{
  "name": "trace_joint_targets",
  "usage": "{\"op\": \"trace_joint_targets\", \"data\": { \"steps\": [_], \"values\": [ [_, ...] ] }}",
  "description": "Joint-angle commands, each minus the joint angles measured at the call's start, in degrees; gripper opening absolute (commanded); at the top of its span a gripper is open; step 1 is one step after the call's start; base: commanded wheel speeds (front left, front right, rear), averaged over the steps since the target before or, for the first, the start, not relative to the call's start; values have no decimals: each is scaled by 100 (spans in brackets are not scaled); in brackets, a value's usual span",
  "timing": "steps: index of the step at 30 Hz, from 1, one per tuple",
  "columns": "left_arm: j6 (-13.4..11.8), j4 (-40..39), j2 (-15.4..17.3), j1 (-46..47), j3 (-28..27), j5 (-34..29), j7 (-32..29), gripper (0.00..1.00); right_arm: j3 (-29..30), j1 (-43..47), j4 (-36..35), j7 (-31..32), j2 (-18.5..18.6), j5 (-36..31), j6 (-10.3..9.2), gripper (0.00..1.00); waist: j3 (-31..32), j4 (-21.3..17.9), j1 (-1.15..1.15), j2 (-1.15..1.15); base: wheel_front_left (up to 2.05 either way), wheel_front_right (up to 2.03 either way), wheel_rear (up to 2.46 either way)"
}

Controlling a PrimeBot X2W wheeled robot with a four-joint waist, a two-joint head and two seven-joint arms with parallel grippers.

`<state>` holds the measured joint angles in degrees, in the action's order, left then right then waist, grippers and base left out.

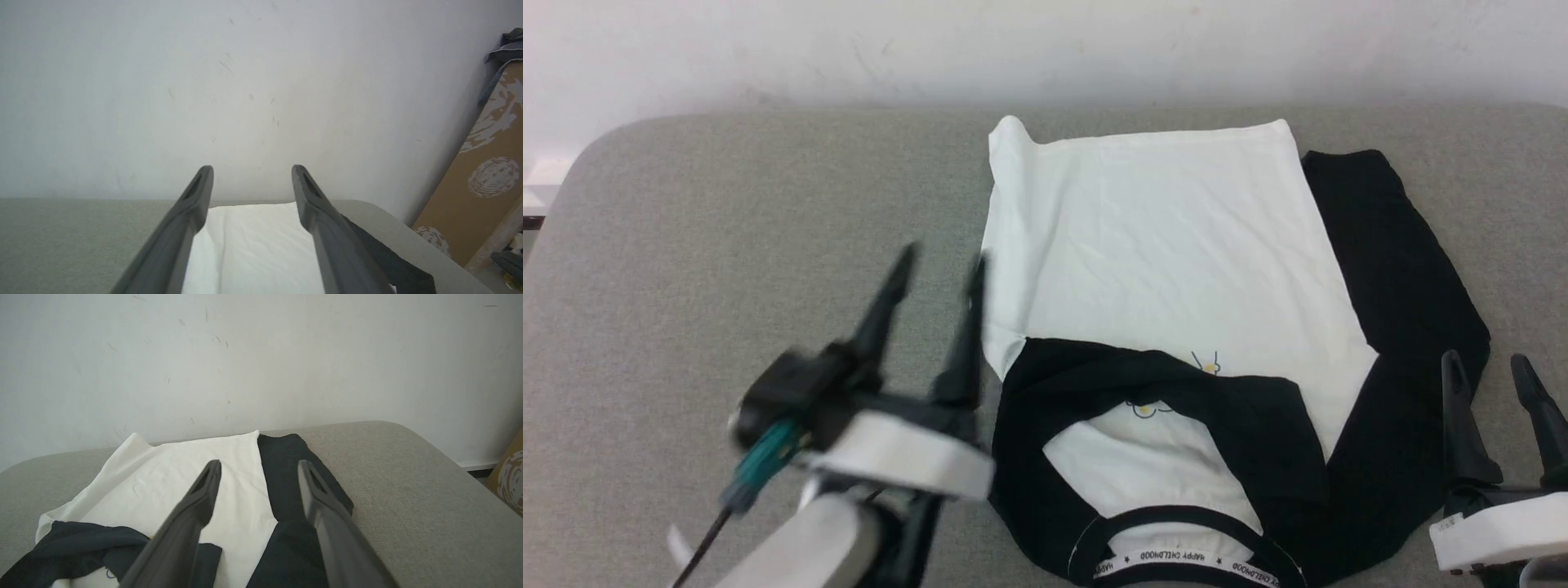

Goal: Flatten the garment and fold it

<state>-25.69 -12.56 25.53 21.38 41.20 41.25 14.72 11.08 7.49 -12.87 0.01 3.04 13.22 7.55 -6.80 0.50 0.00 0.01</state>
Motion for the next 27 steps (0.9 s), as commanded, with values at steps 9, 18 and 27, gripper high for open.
{"op": "trace_joint_targets", "data": {
  "steps": [9, 18, 27],
  "values": [
    [-532, -496, 188, -2254, -1150, -894, 27, 100, 13, 207, 95, -127, -16, 170, -6, 100, 83, 80, 0, -1, 0, 0, 0],
    [-27, -507, -341, -2449, -1620, -1340, 28, 100, 138, -144, -75, -17, -16, 199, -6, 100, -215, 137, 0, -1, 0, 0, 0],
    [302, -523, -654, -2061, -1799, -1667, 28, 100, 226, -1949, -508, 954, 697, 376, -6, 100, -1024, 204, 0, -1, 0, 0, 0]
  ]
}}
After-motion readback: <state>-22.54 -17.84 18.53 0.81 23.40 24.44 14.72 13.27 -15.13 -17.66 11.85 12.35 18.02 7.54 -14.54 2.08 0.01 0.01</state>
